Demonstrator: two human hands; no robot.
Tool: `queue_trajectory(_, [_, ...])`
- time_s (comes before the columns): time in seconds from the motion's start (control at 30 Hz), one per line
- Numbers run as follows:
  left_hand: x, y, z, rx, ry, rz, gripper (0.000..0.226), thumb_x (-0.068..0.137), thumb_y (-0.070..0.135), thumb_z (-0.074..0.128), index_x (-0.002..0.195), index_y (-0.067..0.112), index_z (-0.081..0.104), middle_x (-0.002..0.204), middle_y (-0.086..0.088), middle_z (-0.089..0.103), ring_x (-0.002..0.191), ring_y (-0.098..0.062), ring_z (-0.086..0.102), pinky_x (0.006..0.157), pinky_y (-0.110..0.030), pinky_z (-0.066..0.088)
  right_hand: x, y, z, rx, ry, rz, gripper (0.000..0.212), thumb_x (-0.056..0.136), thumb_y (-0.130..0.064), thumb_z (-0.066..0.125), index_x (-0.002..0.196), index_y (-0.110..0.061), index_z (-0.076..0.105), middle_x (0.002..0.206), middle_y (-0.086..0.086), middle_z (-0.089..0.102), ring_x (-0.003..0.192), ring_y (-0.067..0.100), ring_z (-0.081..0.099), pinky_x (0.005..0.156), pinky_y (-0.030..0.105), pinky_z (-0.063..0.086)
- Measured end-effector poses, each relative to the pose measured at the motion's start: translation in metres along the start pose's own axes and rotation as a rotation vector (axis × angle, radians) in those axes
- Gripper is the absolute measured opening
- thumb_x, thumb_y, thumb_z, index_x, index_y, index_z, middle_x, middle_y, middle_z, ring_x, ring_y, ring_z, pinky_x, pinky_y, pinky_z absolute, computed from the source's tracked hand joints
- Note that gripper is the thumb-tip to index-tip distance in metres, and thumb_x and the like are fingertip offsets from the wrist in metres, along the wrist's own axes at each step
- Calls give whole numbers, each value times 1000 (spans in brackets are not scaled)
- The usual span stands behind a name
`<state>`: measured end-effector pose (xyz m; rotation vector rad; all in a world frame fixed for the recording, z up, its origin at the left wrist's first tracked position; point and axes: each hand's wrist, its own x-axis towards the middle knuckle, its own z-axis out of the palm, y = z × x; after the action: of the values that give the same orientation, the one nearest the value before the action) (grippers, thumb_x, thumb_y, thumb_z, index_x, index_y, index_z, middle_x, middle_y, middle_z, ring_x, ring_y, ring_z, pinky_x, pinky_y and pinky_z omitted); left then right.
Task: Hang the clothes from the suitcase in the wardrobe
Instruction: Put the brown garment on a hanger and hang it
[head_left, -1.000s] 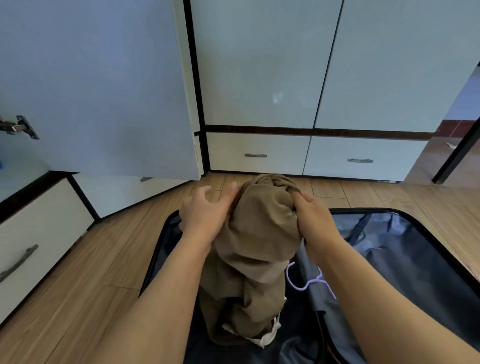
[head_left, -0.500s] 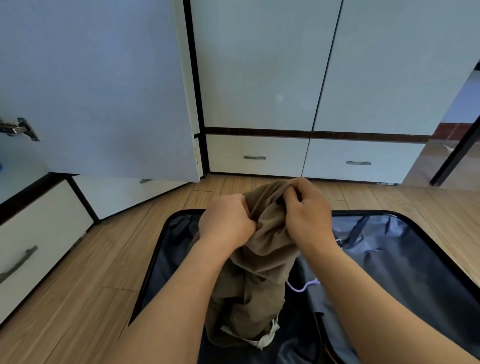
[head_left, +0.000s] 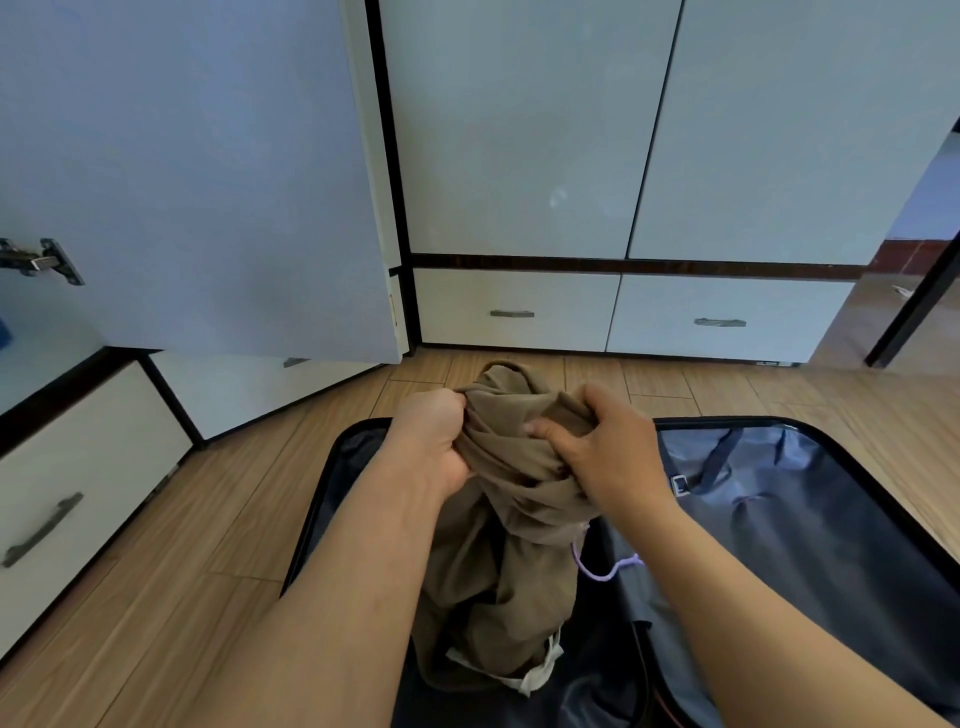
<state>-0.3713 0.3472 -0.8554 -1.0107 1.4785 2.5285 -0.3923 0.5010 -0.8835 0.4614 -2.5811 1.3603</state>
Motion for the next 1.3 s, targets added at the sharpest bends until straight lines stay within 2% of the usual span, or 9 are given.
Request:
queue_trajectory(0.13, [-1, 4, 2, 172, 74, 174, 24, 94, 30, 59, 108, 10, 63, 108, -13, 67, 99, -28, 64, 91, -45, 54, -4, 4, 3, -137, -167, -153, 26, 78, -16, 70, 65, -24, 49, 67, -11, 48, 68, 9, 46, 61, 24, 33])
queue_trajectory(0.3, [-18, -8, 5, 695, -146, 476, 71, 52, 48, 88, 109, 23, 54, 106, 7, 64, 98, -11, 61, 82, -28, 51, 17, -18, -7, 495, -84, 540, 26, 92, 3, 40, 91, -7, 63, 85, 12, 60, 79, 22, 53, 67, 29, 44])
queue_trajectory(0.5, [-1, -19, 7, 1278, 85, 724, 35, 79, 30, 75, 110, 23, 60, 104, 1, 59, 97, -20, 57, 80, -34, 49, 25, -12, -9, 762, -42, 736, 11, 93, -4, 46, 95, -5, 57, 85, 14, 61, 76, 27, 61, 70, 38, 54])
queue_trajectory(0.57, [2, -16, -1, 1067, 16, 594, 18, 85, 22, 71, 101, 22, 65, 100, 1, 66, 94, -19, 61, 81, -34, 51, 28, -9, -16, 736, -84, 792, 11, 87, -7, 58, 96, -5, 65, 94, 17, 68, 89, 31, 65, 86, 44, 55])
queue_trajectory(0.73, [-4, -5, -20, 251, -218, 33, 18, 90, 4, 61, 107, 8, 64, 99, -16, 71, 93, -28, 67, 80, -45, 56, 17, -6, -38, 686, -533, 709, 54, 58, -23, 83, 105, 0, 69, 99, 16, 73, 88, 27, 69, 80, 35, 56])
queue_trajectory(0.87, [-9, -2, -11, -194, -303, -138, 35, 85, -4, 47, 118, -5, 58, 116, -24, 63, 100, -33, 63, 82, -45, 53, 16, 1, -30, 845, -424, 715, 45, 68, -37, 75, 96, -2, 72, 96, 15, 74, 80, 22, 70, 76, 32, 58])
queue_trajectory(1.03, [-22, -12, 3, -32, -467, -142, 41, 75, 21, 62, 112, 3, 67, 111, -19, 67, 102, -32, 62, 99, -44, 47, 17, 8, -12, 638, -76, 459, 62, 86, -44, 65, 104, 15, 58, 96, 32, 64, 78, 23, 57, 74, 37, 49])
queue_trajectory(1.2, [-19, -13, 1, 10, -432, -79, 22, 89, 19, 59, 92, 2, 73, 95, -17, 72, 82, -26, 70, 83, -40, 55, 8, -2, -13, -5, 261, 96, 28, 78, -44, 73, 80, -20, 57, 82, -8, 54, 80, 9, 50, 64, 22, 33])
queue_trajectory(1.3, [-9, -8, -7, -84, -386, 20, 24, 96, 20, 52, 100, 5, 70, 99, -16, 72, 86, -26, 70, 81, -39, 53, 8, -21, -19, 121, 6, 20, 35, 75, -54, 70, 68, -21, 59, 75, -7, 56, 74, 7, 51, 66, 20, 36])
